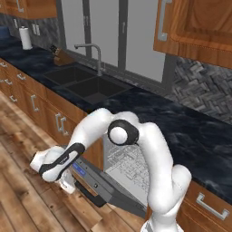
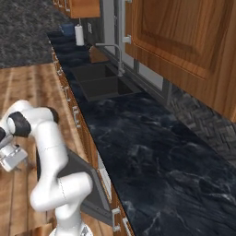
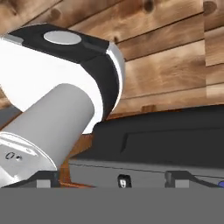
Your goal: Open the dishwasher door and pull out the top rack.
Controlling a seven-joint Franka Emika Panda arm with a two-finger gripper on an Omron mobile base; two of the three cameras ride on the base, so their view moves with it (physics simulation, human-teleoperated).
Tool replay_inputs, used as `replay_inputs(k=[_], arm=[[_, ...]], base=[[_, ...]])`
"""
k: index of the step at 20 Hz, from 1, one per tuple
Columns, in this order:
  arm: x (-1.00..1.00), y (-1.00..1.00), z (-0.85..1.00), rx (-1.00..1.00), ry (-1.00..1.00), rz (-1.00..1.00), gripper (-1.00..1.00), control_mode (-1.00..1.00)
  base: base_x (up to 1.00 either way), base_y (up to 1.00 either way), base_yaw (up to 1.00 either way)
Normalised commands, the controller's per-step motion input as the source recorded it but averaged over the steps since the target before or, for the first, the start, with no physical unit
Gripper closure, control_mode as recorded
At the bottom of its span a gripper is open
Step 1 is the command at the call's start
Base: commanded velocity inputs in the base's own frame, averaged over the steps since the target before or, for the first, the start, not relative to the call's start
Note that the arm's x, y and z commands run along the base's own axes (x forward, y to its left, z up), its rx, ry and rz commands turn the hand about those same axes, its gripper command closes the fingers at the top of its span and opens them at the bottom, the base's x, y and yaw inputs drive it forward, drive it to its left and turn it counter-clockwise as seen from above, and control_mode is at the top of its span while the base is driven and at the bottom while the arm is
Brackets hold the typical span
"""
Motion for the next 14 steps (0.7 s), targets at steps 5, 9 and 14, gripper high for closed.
replay_inputs(k=[5,9,14], arm=[[-0.47,-0.99,1.00,0.45,-0.04,0.21,-1.00,-1.00],[-0.61,-0.78,1.00,0.42,0.00,0.13,-1.00,-1.00],[-0.29,-0.78,1.00,0.42,0.04,0.01,-1.00,-1.00]], base=[[0.00,0.00,0.00],[0.00,0.00,0.00],[0.00,0.00,0.00]])
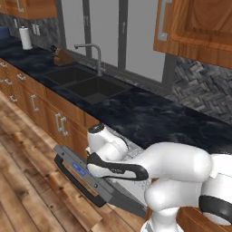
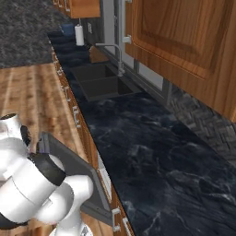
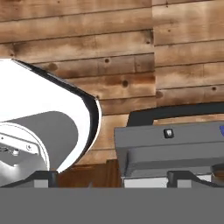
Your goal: Open the dishwasher door and pull out the top rack.
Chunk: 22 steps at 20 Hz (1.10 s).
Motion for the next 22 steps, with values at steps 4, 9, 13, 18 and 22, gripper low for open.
replay_inputs(k=[4,9,13,18,22], arm=[[0.79,-0.84,0.88,0.24,0.26,-0.02,-1.00,-1.00],[1.00,-0.24,0.08,0.00,0.37,-0.06,-1.00,-1.00],[1.00,0.14,-0.24,-0.16,0.54,-0.01,-1.00,-1.00],[1.00,0.11,0.10,-0.19,0.30,0.00,-1.00,-1.00],[1.00,0.00,0.12,-0.25,0.11,0.01,-1.00,-1.00]], base=[[0.00,0.00,0.00],[0.00,0.00,0.00],[0.00,0.00,0.00],[0.00,0.00,0.00],[0.00,0.00,0.00]])
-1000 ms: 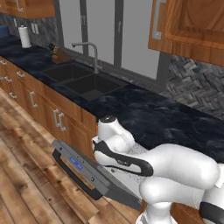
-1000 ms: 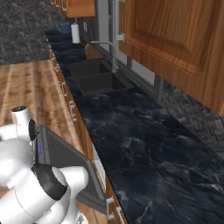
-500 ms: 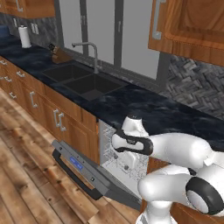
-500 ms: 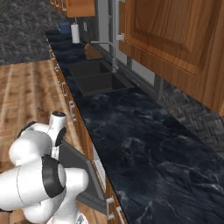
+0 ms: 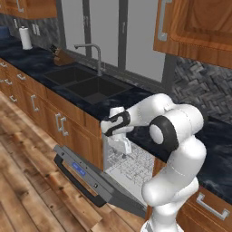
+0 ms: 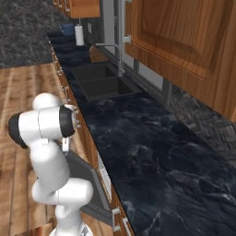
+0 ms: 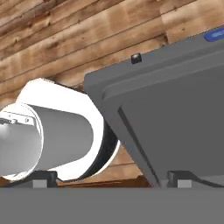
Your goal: Open the dishwasher door and pull out the top rack.
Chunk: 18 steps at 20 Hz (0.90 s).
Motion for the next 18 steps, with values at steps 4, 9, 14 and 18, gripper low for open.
replay_inputs(k=[4,9,14,18], arm=[[0.66,0.03,-0.59,-0.54,-0.05,0.09,-1.00,-1.00],[0.40,0.08,-0.99,-0.64,-0.08,0.17,-1.00,-1.00],[0.22,-0.34,-0.76,-0.36,-0.18,0.12,-1.00,-1.00],[0.15,-0.98,-0.02,0.01,-0.09,0.10,-1.00,-1.00]], base=[[0.00,0.00,0.00],[0.00,0.00,0.00],[0.00,0.00,0.00],[0.00,0.00,0.00]])
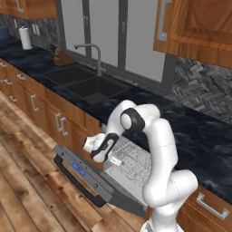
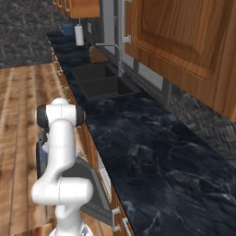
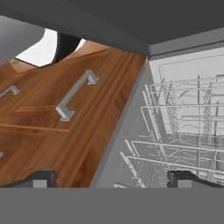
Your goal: Open the dishwasher door and pull out the top rack.
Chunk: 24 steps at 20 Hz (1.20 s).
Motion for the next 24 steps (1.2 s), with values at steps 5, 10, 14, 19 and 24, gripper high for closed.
replay_inputs(k=[5,10,14,19,24], arm=[[0.10,-0.93,-0.23,0.00,-0.06,0.16,-1.00,-1.00],[-0.18,-0.93,-0.18,0.04,-0.06,0.08,-1.00,-1.00],[-0.39,-0.59,0.00,0.00,-0.11,-0.01,-1.00,-1.00],[0.00,-0.07,-0.07,-0.17,-0.17,-0.20,-1.00,-1.00],[0.50,0.06,-0.11,-0.26,-0.21,-0.26,-1.00,-1.00]], base=[[0.00,0.00,0.00],[0.00,0.00,0.00],[0.00,0.00,0.00],[0.00,0.00,0.00],[0.00,0.00,0.00]])
